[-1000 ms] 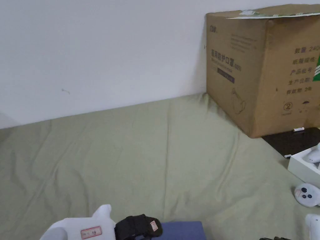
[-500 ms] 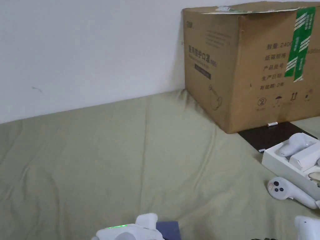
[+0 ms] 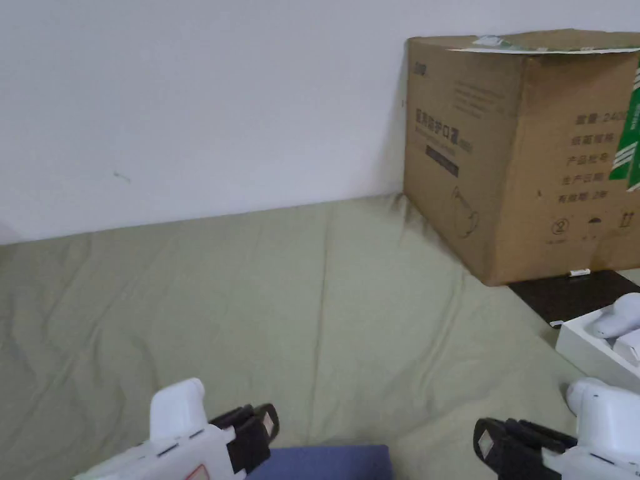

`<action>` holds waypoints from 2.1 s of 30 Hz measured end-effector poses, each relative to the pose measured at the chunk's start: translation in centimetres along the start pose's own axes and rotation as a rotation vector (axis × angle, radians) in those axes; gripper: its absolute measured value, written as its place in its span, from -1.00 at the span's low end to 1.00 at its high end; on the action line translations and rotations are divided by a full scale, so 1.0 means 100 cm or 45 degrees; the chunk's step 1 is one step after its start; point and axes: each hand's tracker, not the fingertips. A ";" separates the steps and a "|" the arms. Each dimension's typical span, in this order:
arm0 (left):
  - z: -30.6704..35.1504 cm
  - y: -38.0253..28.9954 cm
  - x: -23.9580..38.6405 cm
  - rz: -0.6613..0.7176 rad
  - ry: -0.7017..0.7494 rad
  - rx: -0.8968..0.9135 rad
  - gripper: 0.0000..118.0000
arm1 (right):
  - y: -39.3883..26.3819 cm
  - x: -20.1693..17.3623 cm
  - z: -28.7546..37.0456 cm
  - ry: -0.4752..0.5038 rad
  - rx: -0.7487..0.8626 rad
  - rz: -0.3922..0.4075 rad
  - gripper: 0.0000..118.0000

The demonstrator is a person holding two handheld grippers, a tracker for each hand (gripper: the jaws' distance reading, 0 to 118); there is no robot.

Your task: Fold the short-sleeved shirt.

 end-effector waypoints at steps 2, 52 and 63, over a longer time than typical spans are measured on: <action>0.043 0.010 -0.001 -0.089 0.113 0.234 -1.00 | 0.001 -0.018 0.010 -0.029 0.243 0.138 -0.99; -0.157 -0.129 -0.187 1.104 -0.936 -0.733 0.41 | -0.092 0.026 -0.201 -0.036 -0.983 -0.120 -0.99; -0.085 -0.077 -0.167 0.686 -0.502 -0.635 -0.61 | -0.083 0.014 -0.162 0.068 -0.804 -0.173 -0.99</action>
